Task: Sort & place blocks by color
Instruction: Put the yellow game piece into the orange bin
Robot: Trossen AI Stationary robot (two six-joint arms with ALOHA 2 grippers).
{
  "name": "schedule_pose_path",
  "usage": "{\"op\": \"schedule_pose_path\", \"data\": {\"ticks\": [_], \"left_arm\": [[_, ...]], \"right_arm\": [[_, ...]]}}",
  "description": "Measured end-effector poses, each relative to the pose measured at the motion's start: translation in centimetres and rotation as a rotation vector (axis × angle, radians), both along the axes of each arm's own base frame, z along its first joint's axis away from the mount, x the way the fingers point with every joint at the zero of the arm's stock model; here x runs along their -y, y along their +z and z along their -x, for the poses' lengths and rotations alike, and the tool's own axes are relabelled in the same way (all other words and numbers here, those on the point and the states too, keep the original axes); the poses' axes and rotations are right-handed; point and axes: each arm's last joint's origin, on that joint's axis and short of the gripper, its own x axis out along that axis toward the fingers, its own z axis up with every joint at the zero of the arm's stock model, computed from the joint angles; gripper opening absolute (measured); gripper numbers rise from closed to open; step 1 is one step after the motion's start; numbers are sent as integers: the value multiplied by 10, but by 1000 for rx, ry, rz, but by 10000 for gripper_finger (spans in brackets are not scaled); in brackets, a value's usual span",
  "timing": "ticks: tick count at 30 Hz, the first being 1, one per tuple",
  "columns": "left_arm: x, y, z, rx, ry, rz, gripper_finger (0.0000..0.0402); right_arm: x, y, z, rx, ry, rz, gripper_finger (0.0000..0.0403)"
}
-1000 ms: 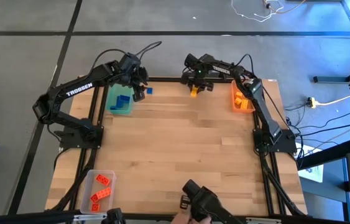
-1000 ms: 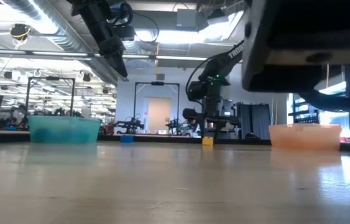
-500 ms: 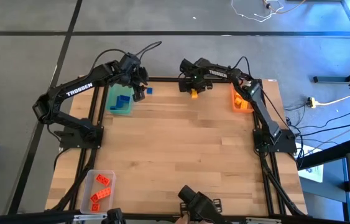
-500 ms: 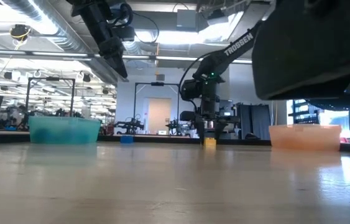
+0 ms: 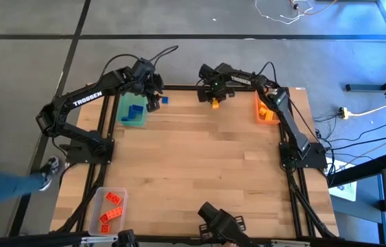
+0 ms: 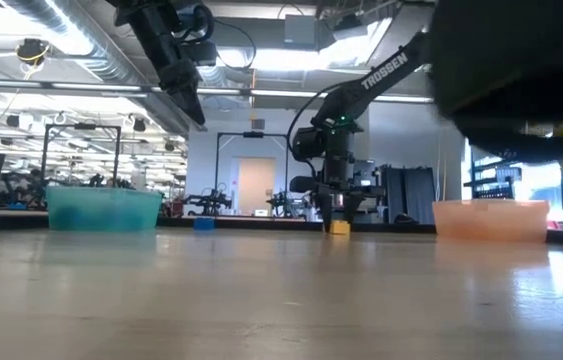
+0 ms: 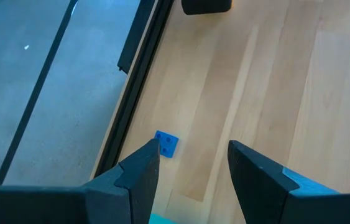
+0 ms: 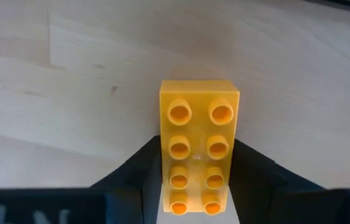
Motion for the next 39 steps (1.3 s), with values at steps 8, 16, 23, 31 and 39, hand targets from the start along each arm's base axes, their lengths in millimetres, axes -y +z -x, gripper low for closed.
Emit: {"op": "schedule_pose_path", "data": {"ticks": [8, 16, 23, 31, 39], "left_arm": [[0, 0, 0, 0, 0, 0, 181], [0, 0, 0, 2, 0, -1, 181], [0, 0, 0, 2, 0, -2, 181], [0, 0, 0, 3, -1, -1, 181], [0, 0, 0, -2, -7, -11, 181]], "right_arm": [[2, 15, 3, -65, 213, -20, 143], [-4, 56, 11, -234, 391, -38, 143], [-11, 80, 14, -175, 483, -66, 143], [-23, 114, 17, -119, 552, 0, 143], [-37, 165, 35, -45, 556, 100, 143]]}}
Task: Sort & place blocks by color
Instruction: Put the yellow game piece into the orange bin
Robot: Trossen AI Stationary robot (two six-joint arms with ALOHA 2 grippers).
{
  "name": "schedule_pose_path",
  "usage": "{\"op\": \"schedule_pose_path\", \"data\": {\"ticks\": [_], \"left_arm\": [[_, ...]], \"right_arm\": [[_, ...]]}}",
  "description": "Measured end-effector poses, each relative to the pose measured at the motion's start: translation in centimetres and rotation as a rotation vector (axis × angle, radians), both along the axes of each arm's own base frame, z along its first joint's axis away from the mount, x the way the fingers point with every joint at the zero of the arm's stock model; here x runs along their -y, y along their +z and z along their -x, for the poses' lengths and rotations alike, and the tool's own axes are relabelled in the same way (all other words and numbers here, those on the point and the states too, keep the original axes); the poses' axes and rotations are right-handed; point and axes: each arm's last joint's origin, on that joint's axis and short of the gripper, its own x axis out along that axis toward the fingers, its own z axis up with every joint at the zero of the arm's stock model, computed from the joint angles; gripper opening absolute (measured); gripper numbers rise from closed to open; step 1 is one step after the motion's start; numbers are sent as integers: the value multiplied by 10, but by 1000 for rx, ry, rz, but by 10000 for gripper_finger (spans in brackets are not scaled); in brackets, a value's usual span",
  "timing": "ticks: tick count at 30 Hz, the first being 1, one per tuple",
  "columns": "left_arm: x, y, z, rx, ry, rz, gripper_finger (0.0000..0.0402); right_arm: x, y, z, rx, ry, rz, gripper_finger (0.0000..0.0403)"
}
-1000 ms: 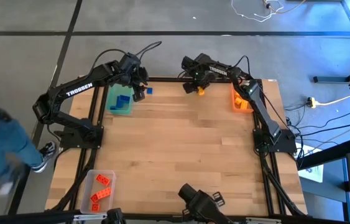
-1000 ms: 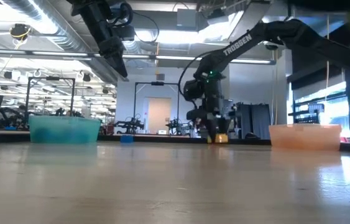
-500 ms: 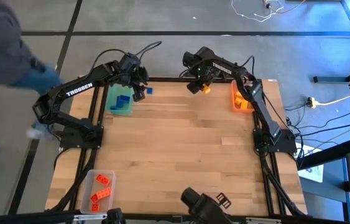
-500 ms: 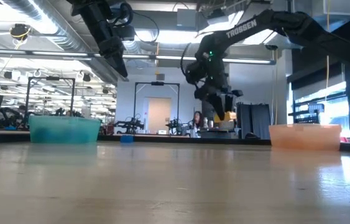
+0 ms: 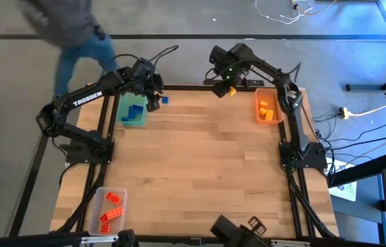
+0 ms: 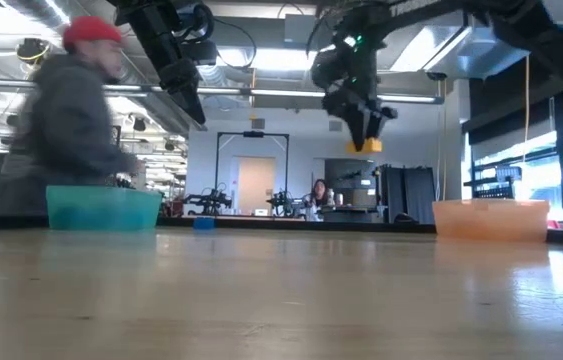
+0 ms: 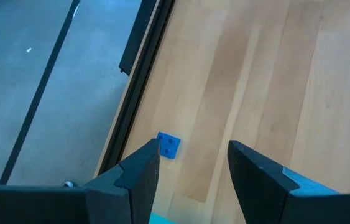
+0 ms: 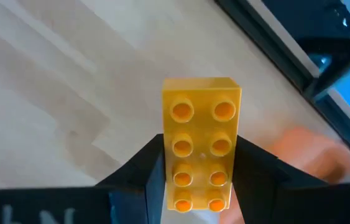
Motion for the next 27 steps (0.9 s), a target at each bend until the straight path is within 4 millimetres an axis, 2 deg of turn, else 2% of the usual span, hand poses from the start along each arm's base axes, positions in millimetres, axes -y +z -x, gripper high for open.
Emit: {"op": "schedule_pose_path", "data": {"ticks": [6, 13, 19, 23, 27], "left_arm": [[0, 0, 0, -1, -2, -2, 181], [0, 0, 0, 1, -2, -4, 181], [0, 0, 0, 9, 8, 1, 181], [1, 0, -2, 9, 1, 2, 181], [5, 0, -4, 9, -14, 2, 181]], "right_arm": [[-26, 15, 36, -60, -34, 24, 143], [-52, -1, 98, -245, -225, 80, 143], [-53, -33, 141, -281, -389, 105, 143], [-49, -65, 160, -291, -461, 93, 143], [-46, -89, 172, -289, -504, 90, 143]]}}
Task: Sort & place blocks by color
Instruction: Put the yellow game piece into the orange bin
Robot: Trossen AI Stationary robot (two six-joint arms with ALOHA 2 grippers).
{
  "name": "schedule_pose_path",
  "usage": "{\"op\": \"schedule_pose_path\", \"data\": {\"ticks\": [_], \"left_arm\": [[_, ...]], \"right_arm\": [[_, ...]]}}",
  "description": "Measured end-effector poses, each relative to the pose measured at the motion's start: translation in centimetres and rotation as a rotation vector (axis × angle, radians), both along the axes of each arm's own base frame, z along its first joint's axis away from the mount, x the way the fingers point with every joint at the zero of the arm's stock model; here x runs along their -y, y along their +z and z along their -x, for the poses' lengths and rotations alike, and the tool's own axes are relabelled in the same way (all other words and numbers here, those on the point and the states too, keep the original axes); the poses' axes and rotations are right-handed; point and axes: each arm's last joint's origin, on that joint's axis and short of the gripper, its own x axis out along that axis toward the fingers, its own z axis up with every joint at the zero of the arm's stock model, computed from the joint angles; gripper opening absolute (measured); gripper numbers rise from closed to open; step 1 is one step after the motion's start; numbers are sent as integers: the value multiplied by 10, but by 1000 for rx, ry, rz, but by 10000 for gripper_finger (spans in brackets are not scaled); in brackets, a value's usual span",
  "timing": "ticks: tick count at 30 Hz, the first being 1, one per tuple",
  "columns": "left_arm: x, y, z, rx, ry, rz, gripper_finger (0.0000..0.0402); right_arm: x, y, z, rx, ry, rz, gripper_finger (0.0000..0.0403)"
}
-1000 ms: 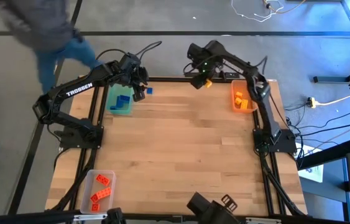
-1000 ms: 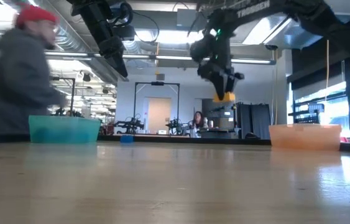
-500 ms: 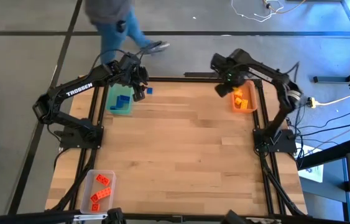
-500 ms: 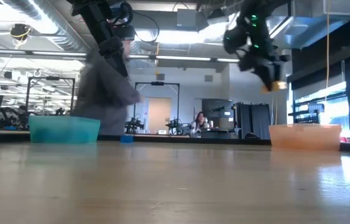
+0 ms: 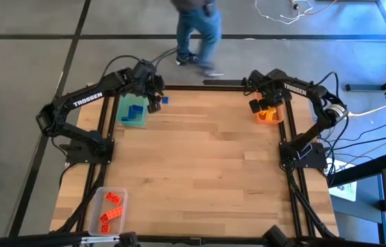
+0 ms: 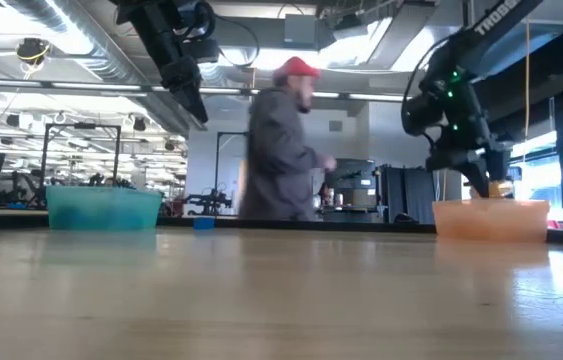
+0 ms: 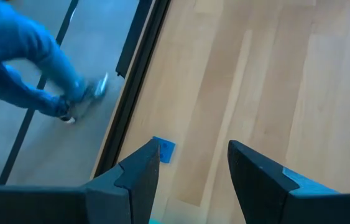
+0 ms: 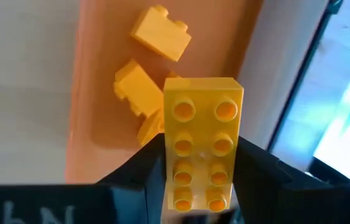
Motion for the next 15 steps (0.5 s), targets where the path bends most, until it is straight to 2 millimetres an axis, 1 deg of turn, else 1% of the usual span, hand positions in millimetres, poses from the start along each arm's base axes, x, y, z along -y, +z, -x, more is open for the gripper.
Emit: {"op": "schedule_pose_path", "data": {"ticks": [2, 5, 9, 15], "left_arm": [[2, 0, -2, 0, -9, 0, 181], [5, 0, -3, 0, -22, 0, 181], [7, 0, -5, 0, -32, 0, 181], [7, 0, -5, 0, -31, 0, 181]], "right_arm": [[2, -7, 2, 17, -28, 20, 147], [3, -13, 2, 41, -34, 45, 177], [4, -14, 2, 51, -55, 61, 212], [5, -14, 1, 54, -59, 66, 222]]}}
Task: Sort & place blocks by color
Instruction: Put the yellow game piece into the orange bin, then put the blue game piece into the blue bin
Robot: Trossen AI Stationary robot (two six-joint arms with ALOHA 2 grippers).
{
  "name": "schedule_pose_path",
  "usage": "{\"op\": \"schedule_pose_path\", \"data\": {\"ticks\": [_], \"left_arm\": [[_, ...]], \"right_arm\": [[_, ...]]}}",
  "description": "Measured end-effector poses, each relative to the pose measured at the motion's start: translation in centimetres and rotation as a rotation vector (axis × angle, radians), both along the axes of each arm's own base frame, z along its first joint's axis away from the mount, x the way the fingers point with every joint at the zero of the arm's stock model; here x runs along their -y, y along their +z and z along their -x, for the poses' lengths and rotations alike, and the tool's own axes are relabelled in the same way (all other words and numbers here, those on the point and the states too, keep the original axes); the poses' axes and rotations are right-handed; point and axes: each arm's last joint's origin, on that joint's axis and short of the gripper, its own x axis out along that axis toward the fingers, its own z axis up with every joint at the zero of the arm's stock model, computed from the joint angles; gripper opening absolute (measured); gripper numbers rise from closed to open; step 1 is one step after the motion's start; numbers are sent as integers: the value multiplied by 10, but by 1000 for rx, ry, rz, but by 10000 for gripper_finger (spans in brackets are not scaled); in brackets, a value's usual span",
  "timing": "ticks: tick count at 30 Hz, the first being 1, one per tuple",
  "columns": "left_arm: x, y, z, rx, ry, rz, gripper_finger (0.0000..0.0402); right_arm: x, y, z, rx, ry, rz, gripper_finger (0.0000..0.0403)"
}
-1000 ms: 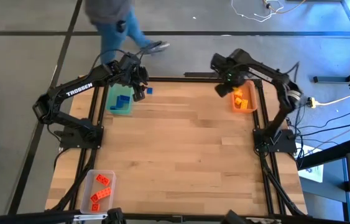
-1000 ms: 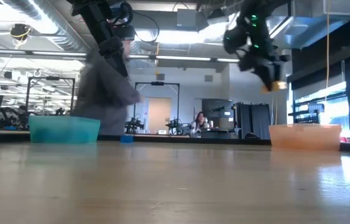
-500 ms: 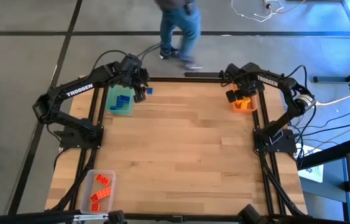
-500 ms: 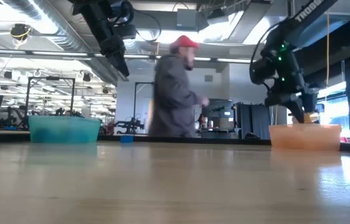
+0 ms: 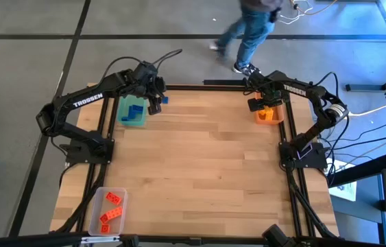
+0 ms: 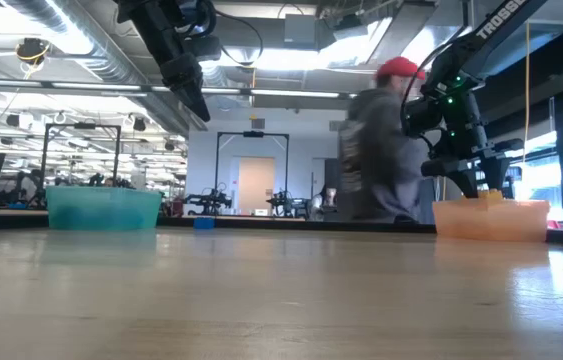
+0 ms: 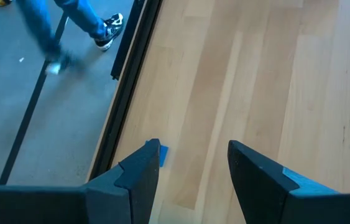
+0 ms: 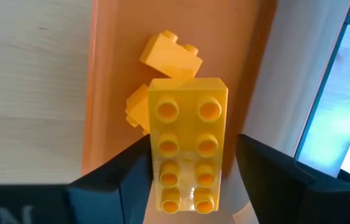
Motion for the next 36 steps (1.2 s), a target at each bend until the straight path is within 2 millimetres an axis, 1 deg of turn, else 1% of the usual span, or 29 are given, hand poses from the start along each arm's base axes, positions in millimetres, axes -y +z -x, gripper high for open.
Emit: {"op": "schedule_pose_path", "data": {"ticks": [5, 9, 11, 18, 21, 24, 26, 29, 33, 36], "left_arm": [[0, 0, 0, 0, 1, 0, 181], [0, 0, 0, 0, 1, 1, 181], [0, 0, 0, 0, 1, 1, 181], [0, 0, 0, 0, 1, 1, 181], [0, 0, 0, 0, 1, 1, 181], [0, 0, 0, 0, 1, 1, 181], [0, 0, 0, 0, 0, 1, 181], [0, 0, 0, 0, 1, 1, 181], [0, 0, 0, 0, 1, 1, 181], [0, 0, 0, 8, 15, 12, 181]], "right_arm": [[0, 0, 0, 8, -23, 2, 223], [0, -1, -2, 118, 18, -89, 224], [1, -1, -3, 155, 24, -101, 224], [2, -1, -1, 105, -65, -34, 225], [2, -2, -2, 174, -33, -97, 225], [2, -1, 2, 95, -79, -51, 225], [2, -1, 3, 76, -81, -45, 225], [4, 0, 3, 37, -114, 20, 225], [7, 12, -2, 18, -130, 80, 225], [8, 30, -9, 45, -110, 112, 225]]}}
